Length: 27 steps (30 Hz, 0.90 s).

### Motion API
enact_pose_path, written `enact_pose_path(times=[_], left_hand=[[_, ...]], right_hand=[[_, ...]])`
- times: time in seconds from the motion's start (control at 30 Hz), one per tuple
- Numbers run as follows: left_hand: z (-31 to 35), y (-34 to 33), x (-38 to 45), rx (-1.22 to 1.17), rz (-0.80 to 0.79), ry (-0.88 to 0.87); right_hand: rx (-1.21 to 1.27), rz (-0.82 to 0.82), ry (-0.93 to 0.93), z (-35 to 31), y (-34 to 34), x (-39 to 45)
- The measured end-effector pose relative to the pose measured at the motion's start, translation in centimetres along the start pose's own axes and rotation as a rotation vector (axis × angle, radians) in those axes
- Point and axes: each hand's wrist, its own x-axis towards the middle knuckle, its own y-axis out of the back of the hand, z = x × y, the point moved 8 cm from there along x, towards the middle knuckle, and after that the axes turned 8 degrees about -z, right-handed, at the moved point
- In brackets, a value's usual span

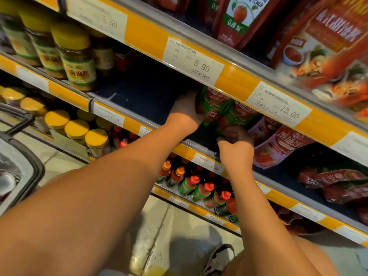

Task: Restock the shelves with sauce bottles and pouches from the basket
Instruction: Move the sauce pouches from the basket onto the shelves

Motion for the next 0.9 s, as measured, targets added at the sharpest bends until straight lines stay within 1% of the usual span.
enact_pose_path(times=[0.1,0.2,0.3,0.47,0.57,0.67,0.77,0.9], left_hand=[[0.3,1.4,-1.5,-0.003,0.004,0.007],[0.3,3.5,-3.4,-0.029,0.042,0.01],[-0.2,6.0,-5.3,-0.067,0.048,0.039],[-0.3,10.5,-8.7,0.032,-0.044,0.066],[-0.9,14.2,-12.0,0.136,-0.055,0.062],[-3.3,19.5,-17.0,0.155,0.019,0.079],[-7.3,25.1,-23.2,0.096,0.163,0.162],[-13.6,30.8,-31.8,0.088,0.328,0.29]], right_hand=[[-0.007,-0.027,-0.01,-0.7,-0.2,-1.3],[-0.013,-0.036,-0.01,-2.0,-0.6,-2.3],[0.035,-0.068,0.063,-4.2,-1.3,-3.9],[0.116,-0.165,0.183,-7.9,-3.5,-6.8],[0.153,-0.248,0.221,-9.9,-5.5,-8.4],[0.128,-0.333,0.291,-12.4,-8.0,-10.6],[0.126,-0.408,0.364,-15.2,-10.5,-13.4],[0.159,-0.549,0.472,-19.4,-14.3,-17.3]])
